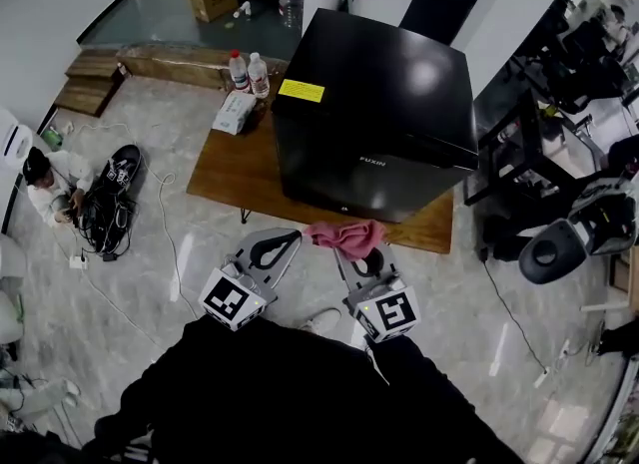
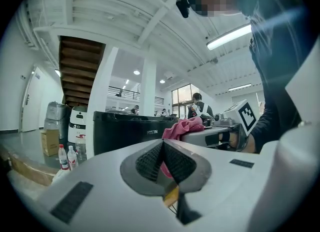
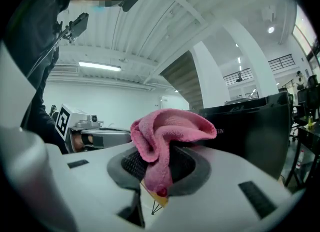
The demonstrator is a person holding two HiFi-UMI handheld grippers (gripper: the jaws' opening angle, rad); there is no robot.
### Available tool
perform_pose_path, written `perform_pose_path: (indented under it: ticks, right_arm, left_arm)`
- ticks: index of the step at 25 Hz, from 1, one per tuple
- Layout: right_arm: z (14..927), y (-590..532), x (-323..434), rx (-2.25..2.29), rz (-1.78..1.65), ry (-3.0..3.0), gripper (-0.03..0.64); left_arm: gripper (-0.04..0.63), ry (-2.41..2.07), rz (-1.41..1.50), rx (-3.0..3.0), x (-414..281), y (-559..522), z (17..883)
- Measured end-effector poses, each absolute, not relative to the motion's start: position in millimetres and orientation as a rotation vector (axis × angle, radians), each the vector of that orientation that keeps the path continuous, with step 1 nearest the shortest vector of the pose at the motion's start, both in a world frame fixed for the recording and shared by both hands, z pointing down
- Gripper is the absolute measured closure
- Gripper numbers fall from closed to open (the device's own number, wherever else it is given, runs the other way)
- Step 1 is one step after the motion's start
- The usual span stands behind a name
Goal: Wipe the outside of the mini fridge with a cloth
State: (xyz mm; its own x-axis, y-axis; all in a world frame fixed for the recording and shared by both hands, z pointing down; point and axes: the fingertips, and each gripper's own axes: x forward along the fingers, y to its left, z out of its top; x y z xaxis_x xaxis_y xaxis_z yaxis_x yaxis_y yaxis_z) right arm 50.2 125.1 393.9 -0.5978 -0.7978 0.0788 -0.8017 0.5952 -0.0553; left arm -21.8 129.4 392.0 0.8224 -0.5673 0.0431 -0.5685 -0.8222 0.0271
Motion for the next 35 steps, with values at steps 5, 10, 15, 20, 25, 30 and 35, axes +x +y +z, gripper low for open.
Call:
perform_pose_path:
  ticks: [5, 10, 15, 20, 25, 30, 35]
  right_arm:
    - [394.7, 114.9, -0.3, 1.444, 0.165, -2.755, 0.529]
    - [388.5, 90.1, -54.2, 1.497, 0.23, -2.756, 0.529]
    - [390.3, 67.5, -132.4, 1.515, 0.216, -2.757, 0.529]
    - [396.3, 41.5, -211.6, 1.477, 0.199, -2.773, 0.529]
    - [399.3, 24.8, -272.7, 1.414, 0.196, -2.787, 0.529]
    - [400.4, 4.8, -322.9, 1.314, 0.189, -2.819, 0.529]
    - [399.2, -28.5, -356.6, 1.231, 0.196, -2.862, 0.529]
  left_arm:
    - [0.589, -0.897, -0.008, 2.979, -77.2, 119.8, 380.8]
    - [0.589, -0.894, -0.02, 2.973, -132.2, 94.7, 368.9]
    - [0.589, -0.898, -0.026, 2.958, -208.4, 74.3, 372.2]
    - [0.589, -0.911, -0.015, 2.944, -283.3, 50.0, 378.7]
    - [0.589, -0.967, -0.032, 2.917, -341.6, 35.1, 379.4]
    - [0.589, -1.059, -0.049, 2.862, -388.8, 17.2, 382.7]
    - [0.589, -1.16, -0.056, 2.81, -423.9, -9.4, 386.3]
